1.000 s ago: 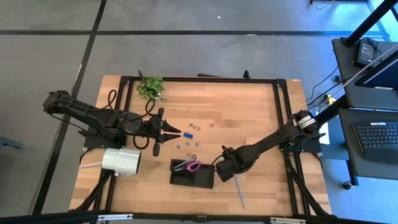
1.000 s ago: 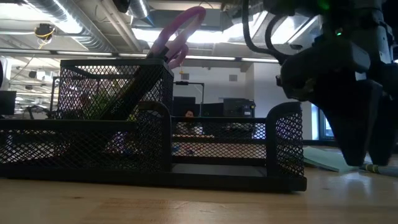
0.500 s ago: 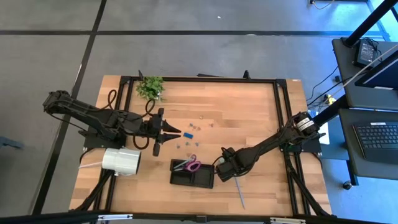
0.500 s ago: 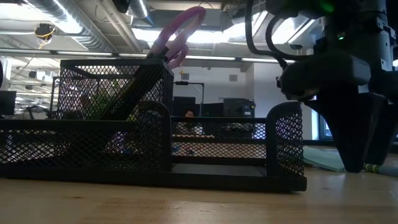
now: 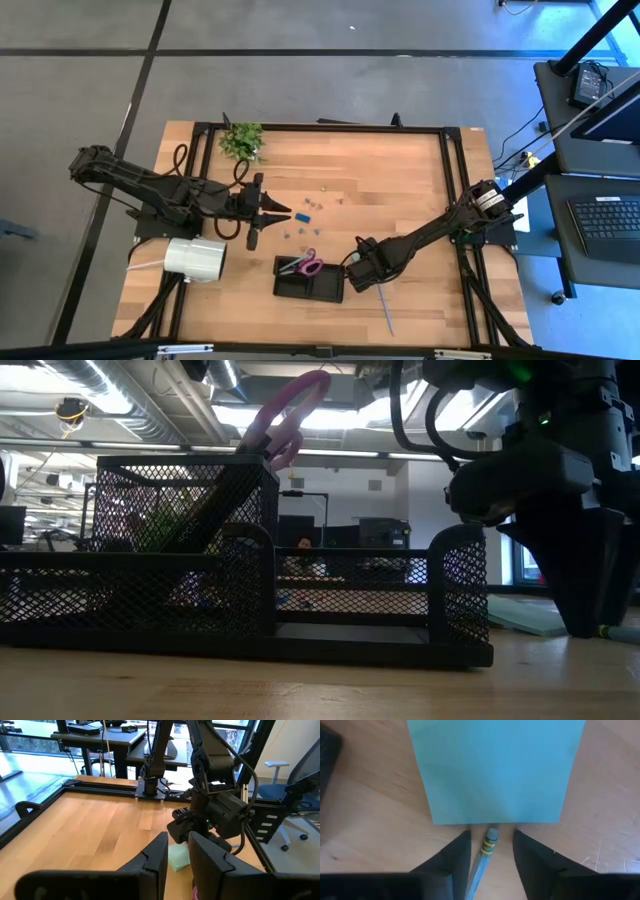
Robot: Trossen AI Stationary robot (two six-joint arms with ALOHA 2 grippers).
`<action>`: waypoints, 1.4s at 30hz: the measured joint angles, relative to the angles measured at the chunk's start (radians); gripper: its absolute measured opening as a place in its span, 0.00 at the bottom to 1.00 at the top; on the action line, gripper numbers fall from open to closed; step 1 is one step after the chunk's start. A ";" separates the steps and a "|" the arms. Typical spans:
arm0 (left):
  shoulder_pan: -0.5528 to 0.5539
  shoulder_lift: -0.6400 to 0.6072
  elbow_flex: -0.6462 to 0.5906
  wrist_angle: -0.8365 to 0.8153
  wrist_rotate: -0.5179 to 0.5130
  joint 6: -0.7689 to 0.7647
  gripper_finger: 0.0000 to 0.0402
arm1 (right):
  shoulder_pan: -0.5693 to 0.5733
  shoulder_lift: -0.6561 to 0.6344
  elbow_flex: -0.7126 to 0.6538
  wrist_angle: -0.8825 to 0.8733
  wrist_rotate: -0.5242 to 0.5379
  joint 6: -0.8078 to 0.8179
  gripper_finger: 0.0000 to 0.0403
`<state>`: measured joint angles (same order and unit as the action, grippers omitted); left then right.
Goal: Pick and place office supplies into organizer
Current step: Put the light blue pencil into the desk organizer
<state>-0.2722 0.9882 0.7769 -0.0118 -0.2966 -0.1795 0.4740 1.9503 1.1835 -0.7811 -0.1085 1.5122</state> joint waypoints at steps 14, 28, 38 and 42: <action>0.000 0.000 0.000 0.000 0.000 0.002 0.18 | 0.001 0.000 -0.001 0.001 0.003 -0.030 0.20; 0.000 0.000 0.000 0.000 0.000 0.002 0.18 | 0.002 0.000 -0.001 0.004 0.027 -0.056 0.04; 0.000 0.000 0.000 0.000 0.000 0.002 0.18 | -0.011 -0.077 -0.011 -0.022 -0.023 -0.156 0.04; 0.000 0.000 0.000 0.000 0.000 0.002 0.18 | -0.044 -0.180 -0.004 -0.010 -0.062 -0.233 0.04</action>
<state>-0.2721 0.9882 0.7765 -0.0116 -0.2962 -0.1774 0.4302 1.7703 1.1791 -0.7908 -0.1705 1.2792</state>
